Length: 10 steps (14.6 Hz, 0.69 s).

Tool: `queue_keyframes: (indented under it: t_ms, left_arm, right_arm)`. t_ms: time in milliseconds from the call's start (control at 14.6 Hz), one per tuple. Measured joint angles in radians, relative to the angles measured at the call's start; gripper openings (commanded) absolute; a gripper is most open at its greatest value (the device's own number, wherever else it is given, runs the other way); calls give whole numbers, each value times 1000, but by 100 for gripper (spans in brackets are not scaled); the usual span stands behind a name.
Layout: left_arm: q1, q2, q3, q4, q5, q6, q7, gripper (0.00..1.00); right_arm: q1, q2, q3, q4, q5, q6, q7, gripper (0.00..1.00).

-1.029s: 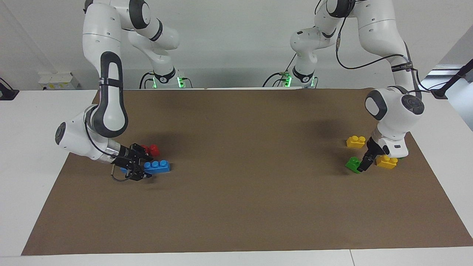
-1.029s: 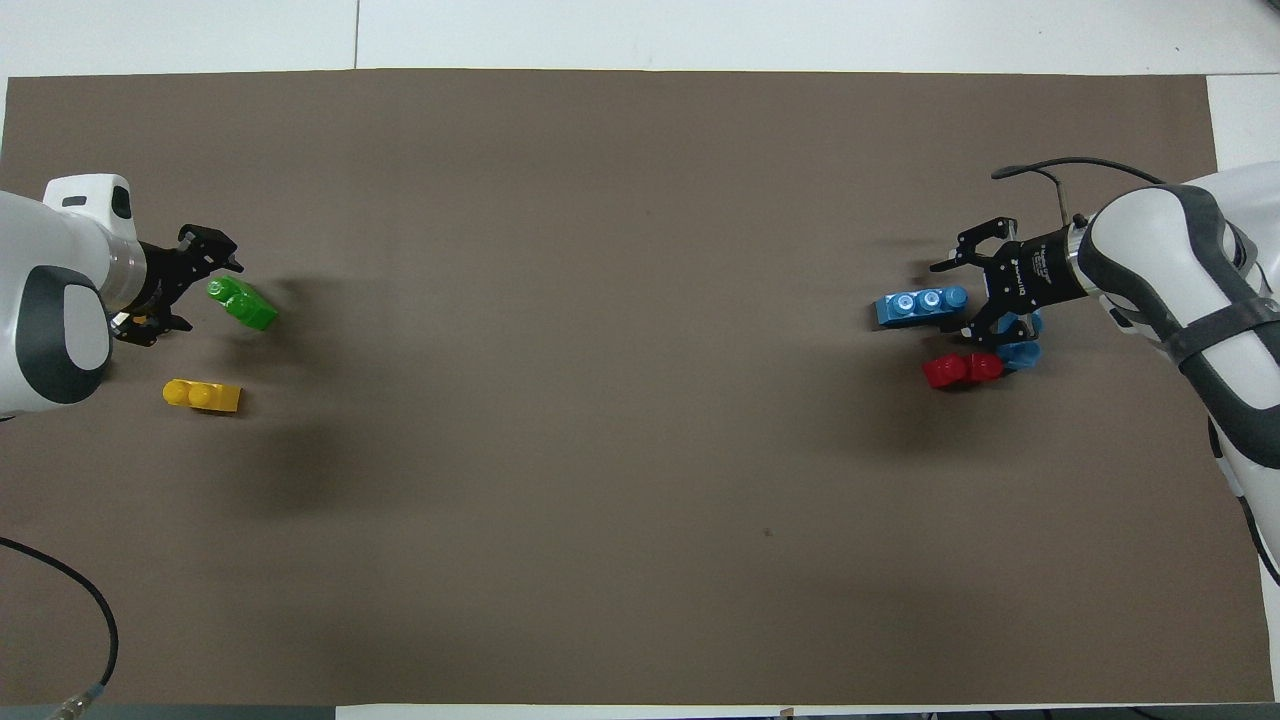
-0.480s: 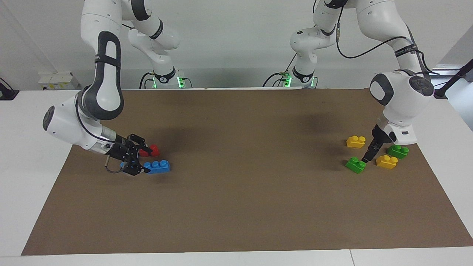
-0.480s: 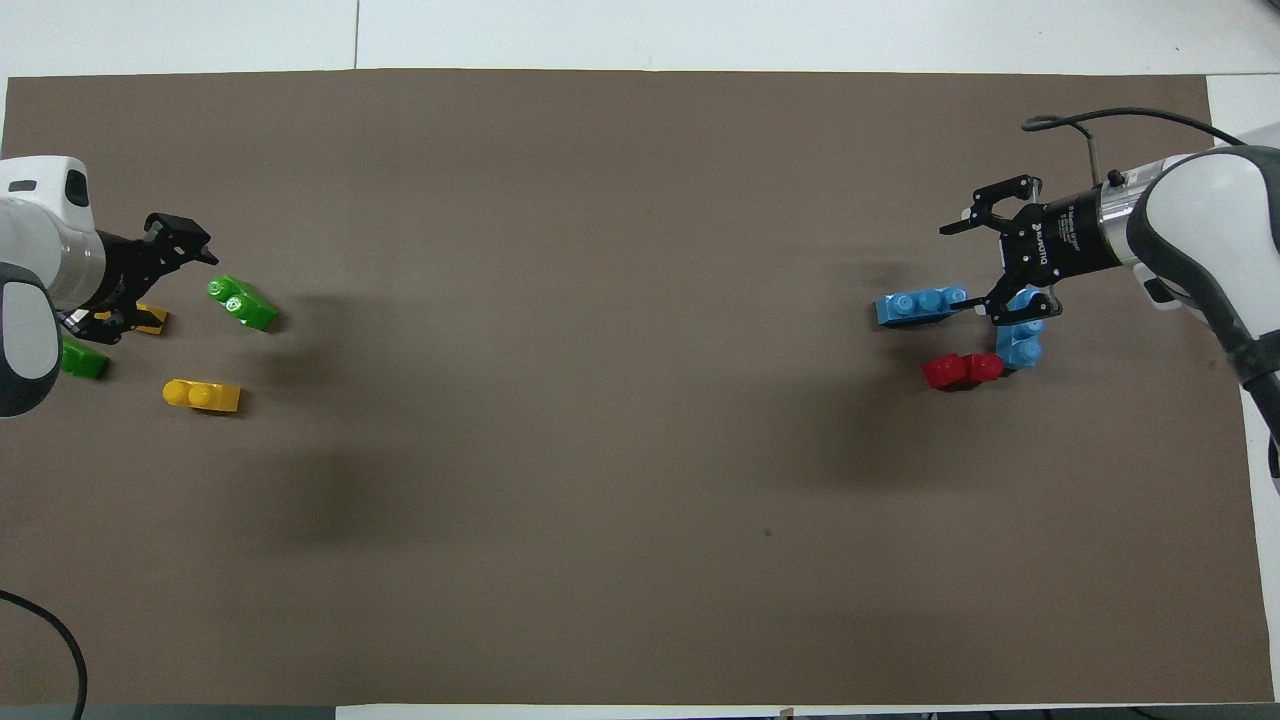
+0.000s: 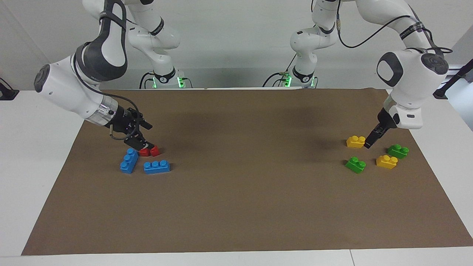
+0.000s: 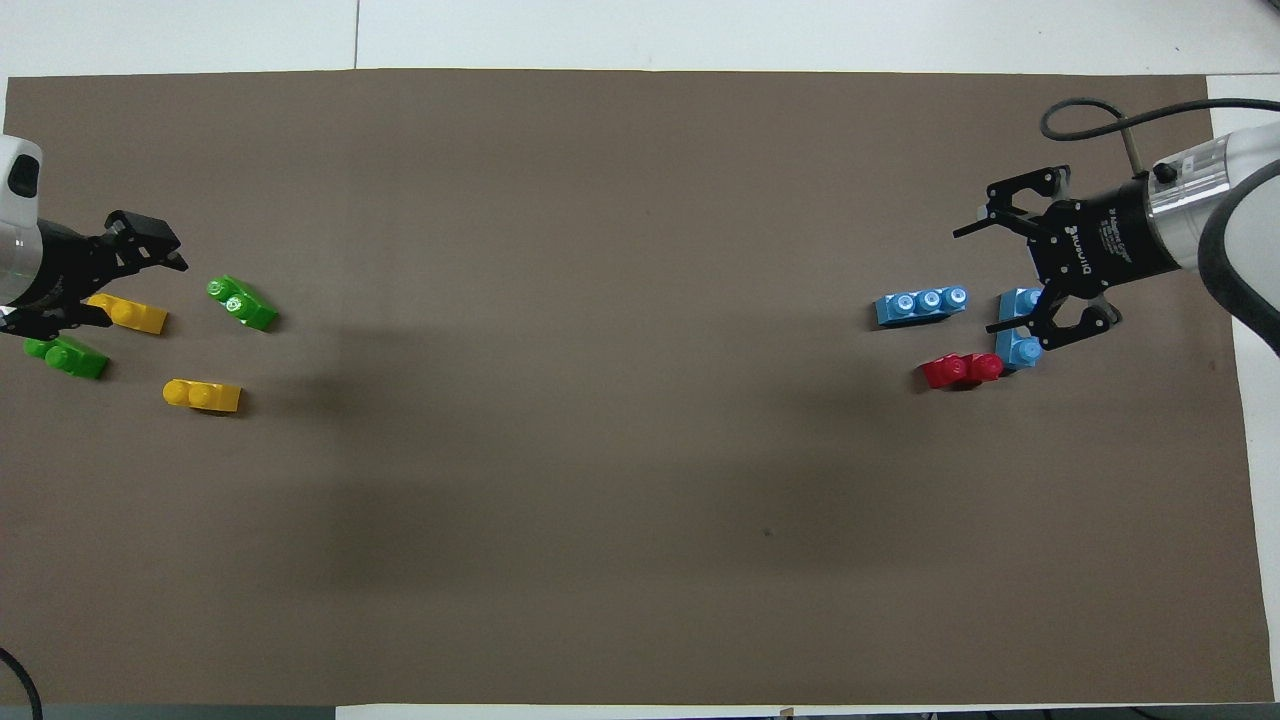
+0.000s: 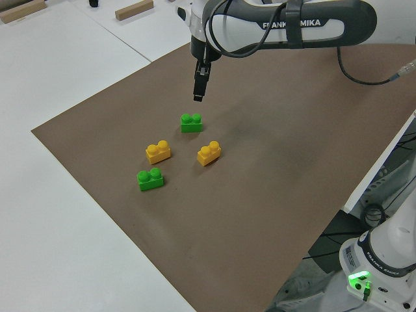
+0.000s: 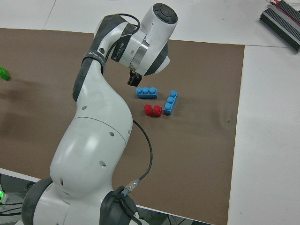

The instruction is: Remove green block with left arm and hold with right

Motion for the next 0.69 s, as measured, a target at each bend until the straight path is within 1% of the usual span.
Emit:
queue_keyframes:
  t_ms: [137, 343, 549, 686]
  left_arm:
    - [0, -36, -4, 10, 0, -40, 43, 100]
    - [-1, -100, -18, 12, 0, -113, 122, 100]
    - [-3, -154, -44, 12, 0, -190, 208, 100]
    - [-19, -173, -54, 32, 0, -247, 263, 100]
  right_arm:
    - [2, -42, 1, 2, -70, -56, -117, 100]
    - [47, -112, 6, 3, -237, -129, -341, 100]
    - [89, -171, 10, 2, -293, -202, -500, 100]
    - [91, -204, 9, 2, -336, -215, -665, 100]
